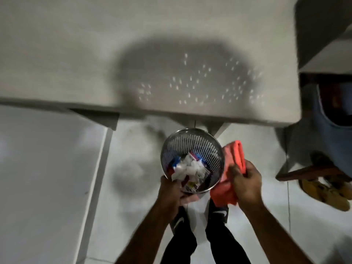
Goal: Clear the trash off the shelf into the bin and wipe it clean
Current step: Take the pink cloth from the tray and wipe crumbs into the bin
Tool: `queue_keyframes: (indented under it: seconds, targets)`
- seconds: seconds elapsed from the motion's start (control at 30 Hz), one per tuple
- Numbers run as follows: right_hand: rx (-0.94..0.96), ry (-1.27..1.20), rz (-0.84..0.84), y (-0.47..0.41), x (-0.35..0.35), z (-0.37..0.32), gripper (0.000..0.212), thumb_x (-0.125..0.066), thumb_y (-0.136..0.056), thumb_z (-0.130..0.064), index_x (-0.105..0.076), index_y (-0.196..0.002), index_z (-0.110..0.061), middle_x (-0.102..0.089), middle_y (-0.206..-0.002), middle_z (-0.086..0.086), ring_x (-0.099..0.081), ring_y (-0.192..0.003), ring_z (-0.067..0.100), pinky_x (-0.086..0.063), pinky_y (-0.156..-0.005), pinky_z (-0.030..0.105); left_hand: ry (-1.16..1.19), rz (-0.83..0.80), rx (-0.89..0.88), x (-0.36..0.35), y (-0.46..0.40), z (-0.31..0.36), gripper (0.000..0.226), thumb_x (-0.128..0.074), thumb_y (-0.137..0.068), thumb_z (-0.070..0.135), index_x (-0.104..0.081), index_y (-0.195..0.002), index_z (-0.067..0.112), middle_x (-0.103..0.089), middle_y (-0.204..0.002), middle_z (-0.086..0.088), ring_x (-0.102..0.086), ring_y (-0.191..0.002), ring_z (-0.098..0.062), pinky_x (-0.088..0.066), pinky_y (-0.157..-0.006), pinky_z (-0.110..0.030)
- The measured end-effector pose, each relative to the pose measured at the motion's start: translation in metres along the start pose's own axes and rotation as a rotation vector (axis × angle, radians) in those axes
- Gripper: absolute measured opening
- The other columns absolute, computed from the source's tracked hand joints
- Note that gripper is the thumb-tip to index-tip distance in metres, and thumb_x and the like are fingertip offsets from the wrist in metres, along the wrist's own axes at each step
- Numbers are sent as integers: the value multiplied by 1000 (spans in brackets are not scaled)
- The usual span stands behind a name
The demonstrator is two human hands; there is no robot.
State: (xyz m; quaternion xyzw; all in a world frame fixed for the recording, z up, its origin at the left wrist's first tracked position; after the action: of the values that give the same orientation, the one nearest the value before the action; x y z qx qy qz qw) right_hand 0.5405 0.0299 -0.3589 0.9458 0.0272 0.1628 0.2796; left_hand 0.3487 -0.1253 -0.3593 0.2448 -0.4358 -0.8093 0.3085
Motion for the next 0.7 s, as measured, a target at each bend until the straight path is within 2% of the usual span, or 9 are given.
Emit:
queue_keyframes:
  seconds: [0.1,0.2,0.27,0.33,0.4,0.47,0.53,0.63,0.7]
  targets:
    - [-80,-230,-5,51,37,-65,22,-59,-88,6,-64,-89,-15,-65,-87,15,-59,-71,27,-51,-67,37,77,58,2,-8,64,43,28,-59,-97,6,-63,-124,8,-76,-112,-18,-77,-90,-34,-65,-63,-46]
    - [-229,-514,6,95,72,-117,34,-53,-86,14,-62,-110,-9,-64,-101,19,-60,-77,30,-50,-75,41,124,118,19,-13,109,80,31,-46,-98,-1,-57,-128,-1,-68,-120,-27,-70,-102,-44,-65,-61,-44]
    - [-163,-588,51,115,102,-170,44,-51,-83,16,-59,-121,-5,-64,-107,18,-62,-87,33,-51,-79,45,133,143,31,-16,132,100,32,-46,-100,2,-55,-130,-3,-66,-123,-28,-67,-105,-47,-64,-55,-40]
    - [67,-541,65,128,123,-241,46,-55,-72,13,-66,-105,-17,-71,-84,3,-66,-69,25,-56,-58,42,134,141,35,-22,151,112,35,-47,-100,3,-49,-134,-2,-62,-128,-29,-64,-109,-49,-63,-54,-40]
    - [287,-318,108,125,128,-304,47,-60,-63,7,-64,-97,-25,-68,-65,-7,-63,-49,15,-52,-38,37,135,146,37,-23,166,116,38,-49,-99,2,-47,-137,-3,-59,-131,-29,-61,-114,-49,-63,-59,-45]
    - [454,-1,123,105,106,-353,73,-63,-71,4,-53,-130,-37,-69,-89,-9,-66,-69,19,-58,-63,40,141,150,38,-23,172,115,40,-50,-99,3,-45,-138,-2,-57,-134,-28,-61,-116,-47,-61,-65,-50]
    - [547,347,19,73,56,-370,81,-57,-80,4,-34,-150,-29,-62,-114,7,-61,-94,31,-49,-88,38,112,156,55,-24,176,114,42,-55,-99,6,-45,-138,-5,-57,-133,-31,-63,-113,-48,-61,-73,-56]
    - [709,995,-67,47,-30,-357,67,-53,-80,-6,-36,-144,-14,-40,-146,18,-38,-133,39,-32,-108,44,61,219,98,-13,174,115,47,-65,-94,2,-47,-134,-16,-54,-135,-38,-59,-118,-51,-50,-98,-65]
    - [780,1121,-93,52,-62,-349,63,-51,-79,-9,-40,-141,-17,-34,-152,15,-29,-141,37,-30,-111,47,2,240,97,-2,172,119,45,-68,-92,0,-51,-130,-18,-56,-133,-39,-58,-120,-50,-47,-104,-61]
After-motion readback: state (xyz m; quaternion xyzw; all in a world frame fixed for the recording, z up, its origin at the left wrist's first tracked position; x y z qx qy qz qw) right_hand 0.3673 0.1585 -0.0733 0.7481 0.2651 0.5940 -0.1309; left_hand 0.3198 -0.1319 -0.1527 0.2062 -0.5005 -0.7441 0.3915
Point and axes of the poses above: each hand's wrist, its own y-axis away from the middle knuckle, its own x-axis out of the back of the hand, z = x × y, the point moved 10 cm from there along -y, towards the middle knuckle
